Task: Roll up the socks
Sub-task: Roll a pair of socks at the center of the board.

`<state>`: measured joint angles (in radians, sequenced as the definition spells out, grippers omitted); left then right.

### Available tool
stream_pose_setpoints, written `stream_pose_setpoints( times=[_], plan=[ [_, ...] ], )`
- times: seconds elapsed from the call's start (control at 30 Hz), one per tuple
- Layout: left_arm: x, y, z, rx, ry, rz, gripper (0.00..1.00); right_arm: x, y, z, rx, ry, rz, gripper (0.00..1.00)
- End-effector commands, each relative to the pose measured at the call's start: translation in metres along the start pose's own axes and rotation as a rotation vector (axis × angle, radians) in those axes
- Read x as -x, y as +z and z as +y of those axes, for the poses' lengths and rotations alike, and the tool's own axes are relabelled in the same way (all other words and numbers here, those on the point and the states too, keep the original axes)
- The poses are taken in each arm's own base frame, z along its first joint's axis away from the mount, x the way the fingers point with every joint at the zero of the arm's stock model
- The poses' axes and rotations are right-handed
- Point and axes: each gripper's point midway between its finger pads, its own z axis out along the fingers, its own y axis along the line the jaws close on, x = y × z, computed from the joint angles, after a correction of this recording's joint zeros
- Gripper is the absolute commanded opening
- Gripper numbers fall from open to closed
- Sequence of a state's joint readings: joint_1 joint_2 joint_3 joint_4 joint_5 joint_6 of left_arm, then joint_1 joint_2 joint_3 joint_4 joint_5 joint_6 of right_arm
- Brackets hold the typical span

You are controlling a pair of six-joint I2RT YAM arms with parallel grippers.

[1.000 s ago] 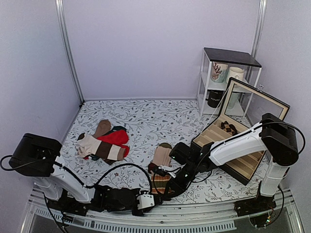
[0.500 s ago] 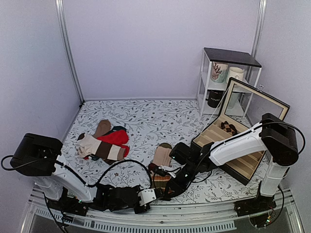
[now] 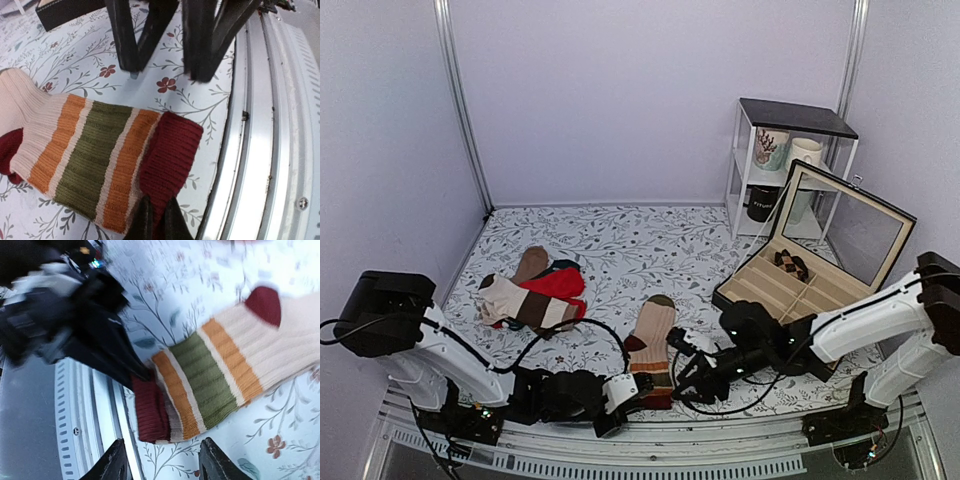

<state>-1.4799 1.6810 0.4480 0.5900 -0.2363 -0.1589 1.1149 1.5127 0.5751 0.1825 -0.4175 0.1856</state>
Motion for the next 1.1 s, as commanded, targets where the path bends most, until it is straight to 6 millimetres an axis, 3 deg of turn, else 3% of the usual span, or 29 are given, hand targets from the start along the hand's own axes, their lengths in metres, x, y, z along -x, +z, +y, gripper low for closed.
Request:
stream_pose_setpoints(
  times=[0.0,0.3,0.6,0.83,1.07],
  plan=[
    [-0.068,-0.004,-0.004,-0.078,-0.091,0.264,0.00,0.055,-0.035,0.024,-0.025,-0.316,-0.363,0.51],
    [-0.085,-0.002,0.001,-0.104,-0.167,0.329,0.00,0.031,-0.004,0.043,-0.046,-0.564,-0.230,0.52],
    [-0.089,-0.001,0.002,-0.110,-0.186,0.343,0.00,-0.002,0.018,0.031,-0.065,-0.545,-0.126,0.51],
    [-0.091,0.000,0.001,-0.113,-0.188,0.349,0.00,-0.014,0.032,0.019,-0.120,-0.541,-0.070,0.49],
    [-0.091,-0.001,0.001,-0.117,-0.193,0.350,0.00,-0.023,0.040,0.007,-0.172,-0.518,-0.026,0.41]
  ],
)
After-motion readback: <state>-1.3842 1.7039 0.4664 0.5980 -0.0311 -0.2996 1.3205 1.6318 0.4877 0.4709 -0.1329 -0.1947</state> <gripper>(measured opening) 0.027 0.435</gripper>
